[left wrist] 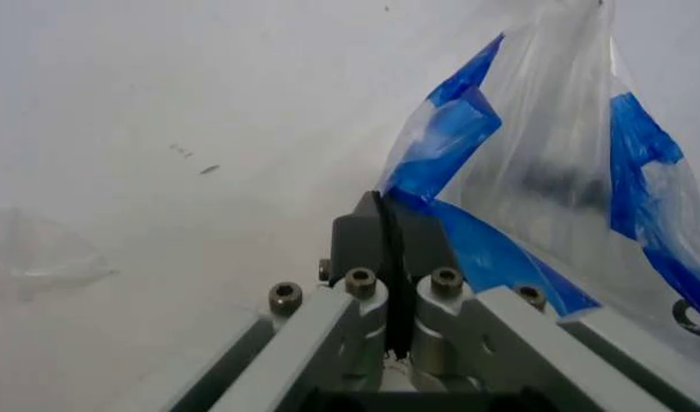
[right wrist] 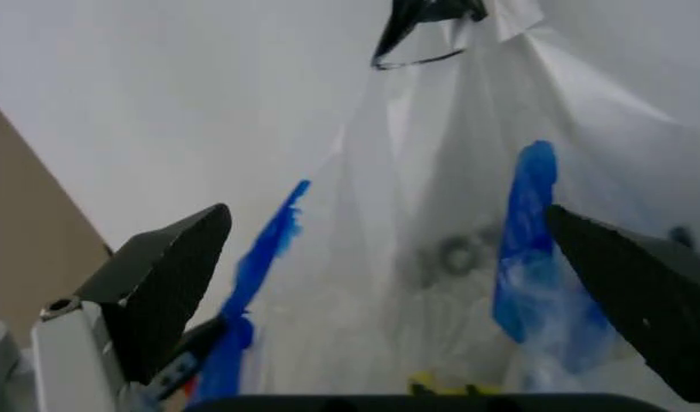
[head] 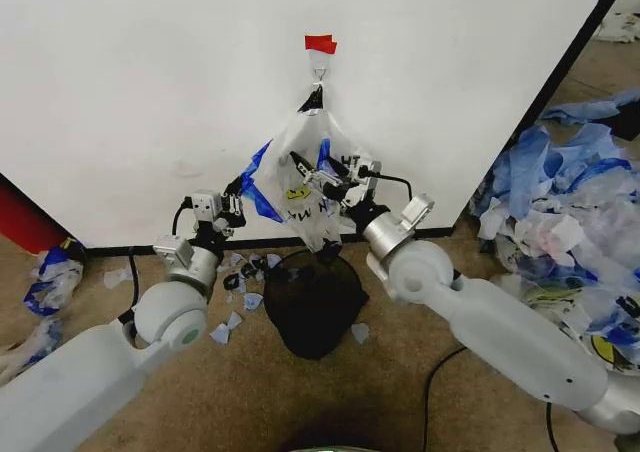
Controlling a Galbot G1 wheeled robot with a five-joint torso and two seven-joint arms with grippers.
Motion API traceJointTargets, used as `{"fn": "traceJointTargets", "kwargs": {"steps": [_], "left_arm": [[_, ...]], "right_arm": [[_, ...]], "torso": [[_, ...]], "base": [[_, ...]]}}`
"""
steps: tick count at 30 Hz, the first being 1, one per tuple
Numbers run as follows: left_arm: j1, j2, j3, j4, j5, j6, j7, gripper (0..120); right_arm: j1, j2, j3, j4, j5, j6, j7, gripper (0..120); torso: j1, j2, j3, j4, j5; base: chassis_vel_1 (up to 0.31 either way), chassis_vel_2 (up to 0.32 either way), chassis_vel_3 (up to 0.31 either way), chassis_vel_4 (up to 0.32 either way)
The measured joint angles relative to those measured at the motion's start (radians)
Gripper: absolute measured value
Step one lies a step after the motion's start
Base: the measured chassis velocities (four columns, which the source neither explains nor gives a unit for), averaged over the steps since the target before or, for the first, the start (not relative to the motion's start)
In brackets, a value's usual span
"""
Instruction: Pick up the garbage bag from the wall and place it over the trash bin.
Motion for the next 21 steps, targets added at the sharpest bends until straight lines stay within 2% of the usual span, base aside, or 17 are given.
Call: {"fn": "traceJointTargets", "kwargs": {"steps": [8, 16, 21], "left_arm": [[-0.005, -0.005, 0.006, 0.001, 0.000, 0.000, 0.000, 0], [-0.008, -0.013, 0.010, 0.007, 0.000, 0.000, 0.001, 0], [-0.010, -0.017, 0.015, 0.010, 0.003, 0.000, 0.001, 0]], "right_arm": [[0.042, 0.021, -0.030, -0.024, -0.030, -0.051, 0.059, 100], [0.068, 0.059, -0.059, -0.086, -0.043, -0.058, 0.079, 100], [0.059, 0.057, -0.056, -0.105, -0.071, -0.062, 0.084, 100]], "torso": [[0.000, 0.000, 0.000, 0.0001, -0.0003], [0.000, 0.000, 0.000, 0.0002, -0.0001], [0.000, 0.000, 0.000, 0.0002, -0.0001]], "base": [[0.000, 0.000, 0.000, 0.000], [0.000, 0.000, 0.000, 0.000], [0.000, 0.000, 0.000, 0.000]]}}
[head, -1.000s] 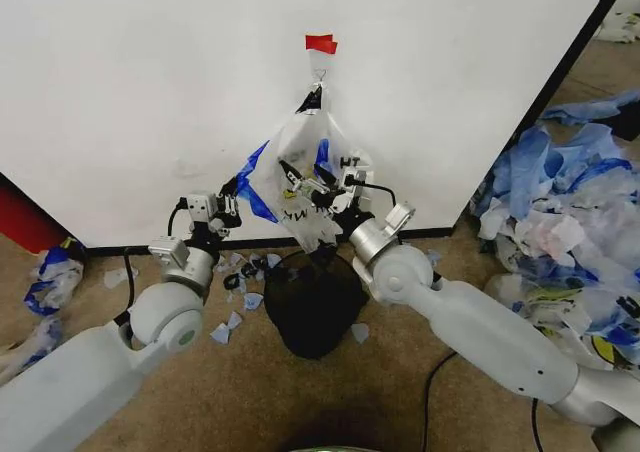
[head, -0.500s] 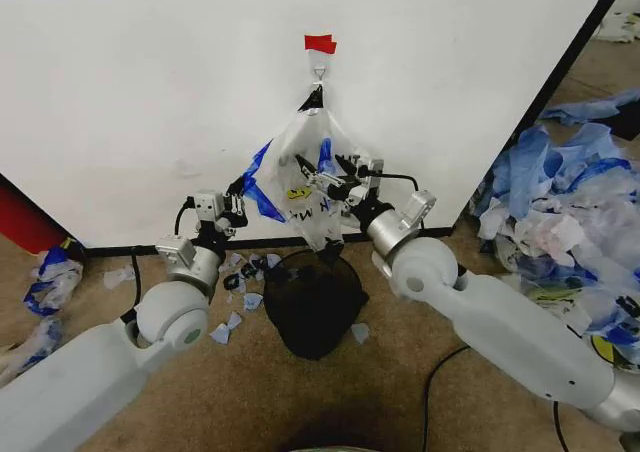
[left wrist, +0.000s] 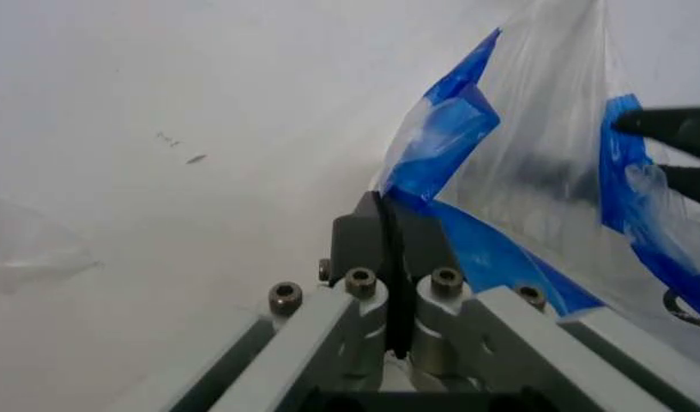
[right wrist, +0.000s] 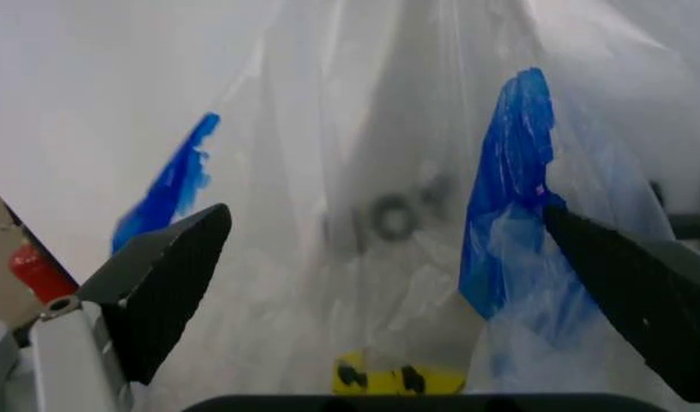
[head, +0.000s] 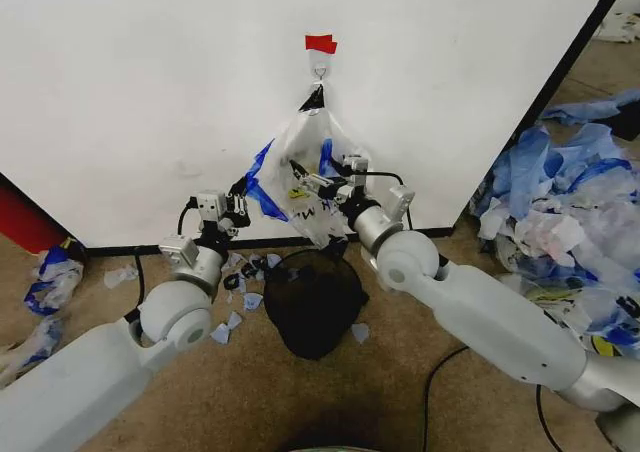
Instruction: Pick up the garbage bag from the wall and place it over the trash bin.
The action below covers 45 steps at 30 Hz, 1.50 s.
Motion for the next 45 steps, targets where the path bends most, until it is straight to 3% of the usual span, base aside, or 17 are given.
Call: {"fn": "traceJointTargets", "kwargs": {"steps": [20, 35, 42, 45], "left_arm": [[-0.035, -0.012, 0.028, 0.008, -0.003, -0.001, -0.001, 0], [-0.021, -0.005, 0.029, -0.012, -0.003, -0.001, -0.003, 0], [-0.005, -0.002, 0.024, -0.016, 0.001, -0.002, -0.003, 0], [-0.007, -0.002, 0.024, -0.016, 0.001, -0.002, -0.003, 0]], "right_arm": [[-0.042, -0.015, -0.002, -0.019, -0.047, -0.005, -0.015, 98], [-0.027, 0.007, -0.021, -0.067, -0.087, 0.005, -0.014, 46], [-0.047, -0.003, -0.007, -0.055, -0.088, 0.011, -0.009, 15], [-0.053, -0.008, -0.001, -0.051, -0.088, 0.015, -0.008, 9]], "torso": [[0.000, 0.000, 0.000, -0.0001, 0.0000], [0.000, 0.000, 0.000, -0.0001, 0.0000], [0.000, 0.000, 0.000, 0.0000, 0.0000], [0.000, 0.000, 0.000, -0.0001, 0.0000]], "base": [[0.000, 0.000, 0.000, 0.000], [0.000, 0.000, 0.000, 0.000], [0.000, 0.000, 0.000, 0.000], [0.000, 0.000, 0.000, 0.000]]}}
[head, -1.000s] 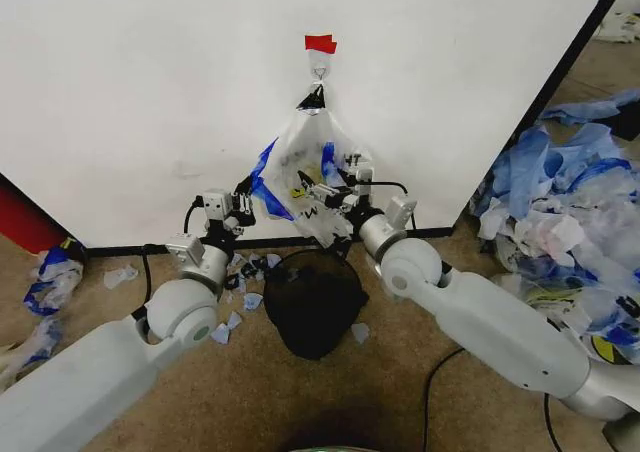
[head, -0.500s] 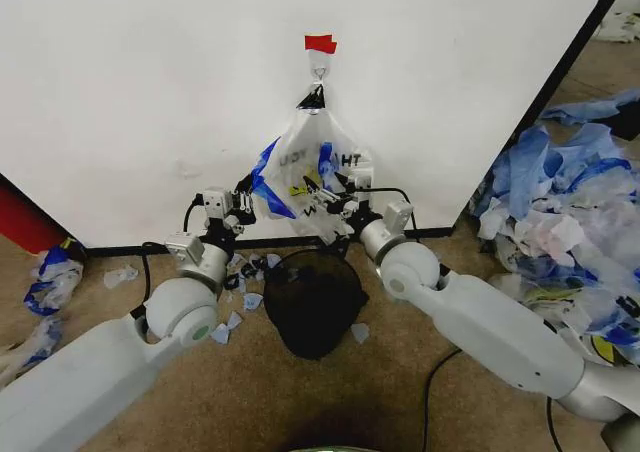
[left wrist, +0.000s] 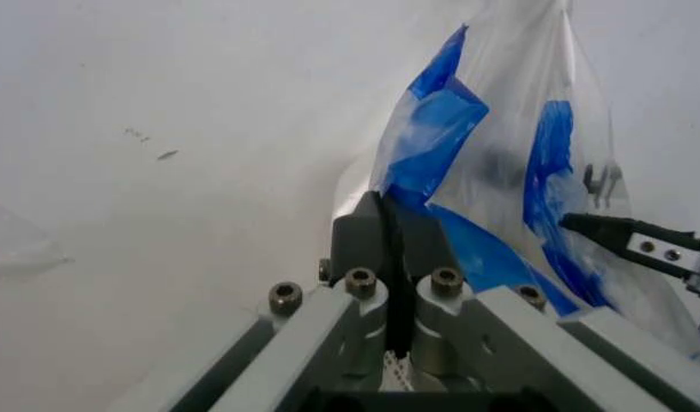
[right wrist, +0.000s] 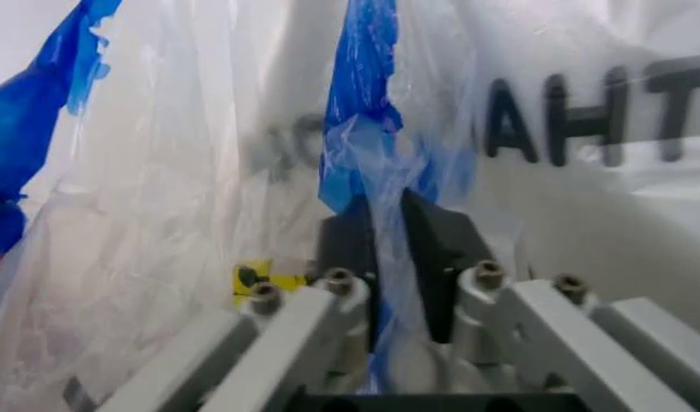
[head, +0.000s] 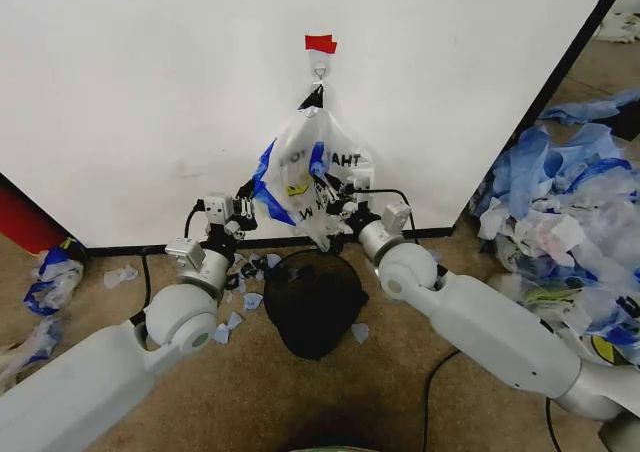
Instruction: Pick up the garbage bag from the wall and place it over the trash bin.
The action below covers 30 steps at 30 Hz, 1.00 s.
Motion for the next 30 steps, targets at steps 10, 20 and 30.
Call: {"fn": "traceJointTargets", "kwargs": {"steps": [10, 20, 30], "left_arm": [[-0.009, -0.001, 0.002, 0.010, -0.003, -0.003, 0.001, 0], [-0.018, -0.015, 0.021, 0.019, -0.001, -0.005, 0.003, 0], [-0.024, -0.019, 0.031, 0.020, 0.000, -0.005, 0.002, 0]], "right_arm": [[-0.060, -0.007, 0.087, 0.019, 0.113, 0.079, -0.087, 0], [-0.181, -0.012, 0.262, 0.033, 0.406, 0.172, -0.376, 0], [-0.288, 0.014, 0.330, 0.029, 0.496, 0.184, -0.474, 0]], "torso": [[0.000, 0.000, 0.000, 0.0000, 0.0001], [0.000, 0.000, 0.000, 0.0000, 0.0001], [0.000, 0.000, 0.000, 0.0000, 0.0000]], "base": [[0.000, 0.000, 0.000, 0.000], [0.000, 0.000, 0.000, 0.000], [0.000, 0.000, 0.000, 0.000]]}}
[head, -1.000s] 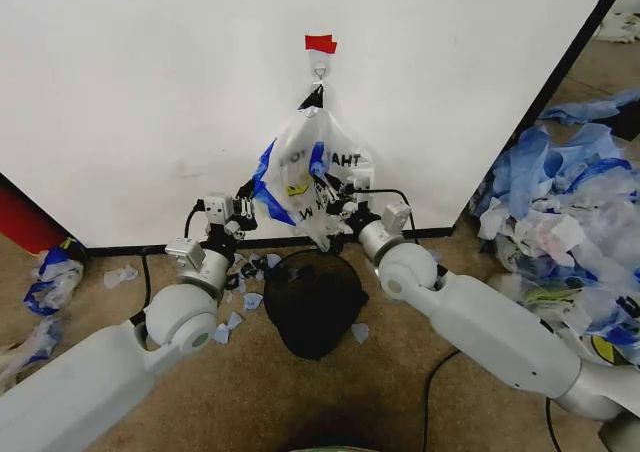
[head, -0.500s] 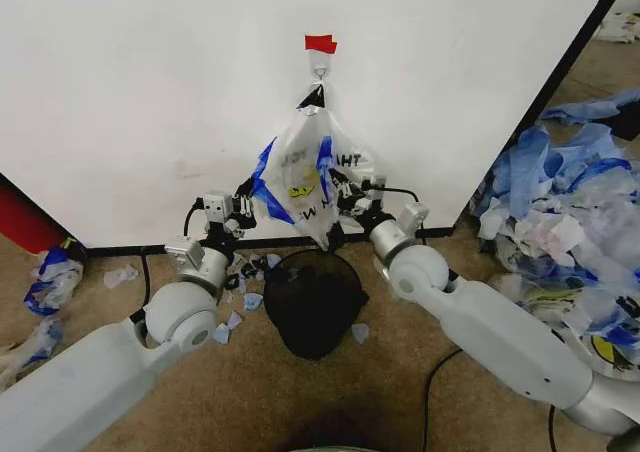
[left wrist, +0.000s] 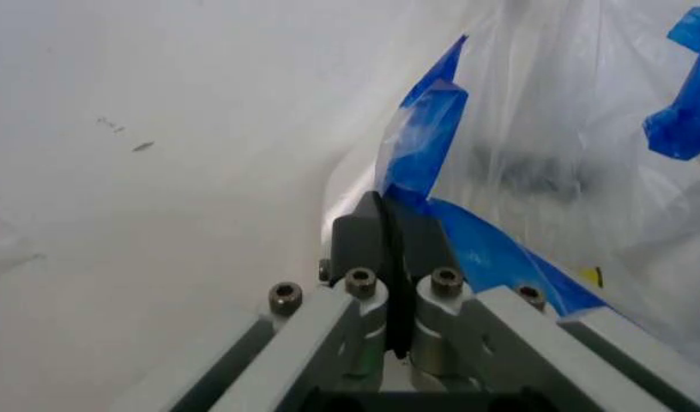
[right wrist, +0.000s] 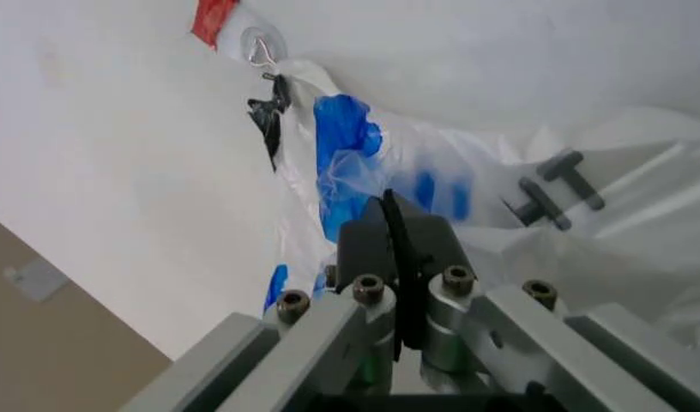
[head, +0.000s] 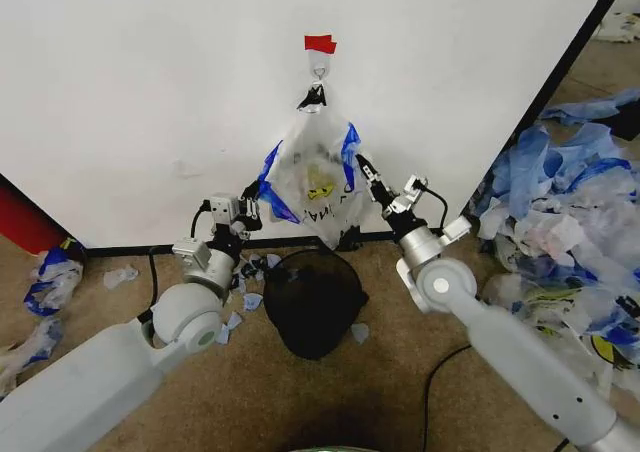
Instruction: Pick up the garbage bag from the wall and place it over the trash bin.
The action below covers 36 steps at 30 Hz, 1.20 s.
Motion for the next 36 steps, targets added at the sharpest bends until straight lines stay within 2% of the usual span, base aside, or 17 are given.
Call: {"fn": "traceJointTargets", "kwargs": {"steps": [6, 21, 36], "left_arm": [[0.007, 0.008, -0.011, -0.006, 0.000, 0.000, -0.001, 0], [0.034, 0.013, -0.031, -0.012, 0.004, -0.001, -0.001, 0], [0.037, 0.007, -0.025, -0.015, 0.010, -0.002, 0.000, 0]], "right_arm": [[-0.010, 0.029, 0.012, -0.044, 0.018, 0.000, -0.056, 0], [-0.041, 0.042, 0.033, -0.126, 0.012, 0.002, -0.193, 0], [-0.055, 0.043, 0.054, -0.221, -0.020, 0.024, -0.218, 0]], "torso": [[0.000, 0.000, 0.000, 0.0000, 0.0000], [0.000, 0.000, 0.000, 0.0000, 0.0001], [0.000, 0.000, 0.000, 0.0000, 0.0002]], "base": [[0.000, 0.000, 0.000, 0.000], [0.000, 0.000, 0.000, 0.000], [0.000, 0.000, 0.000, 0.000]]}}
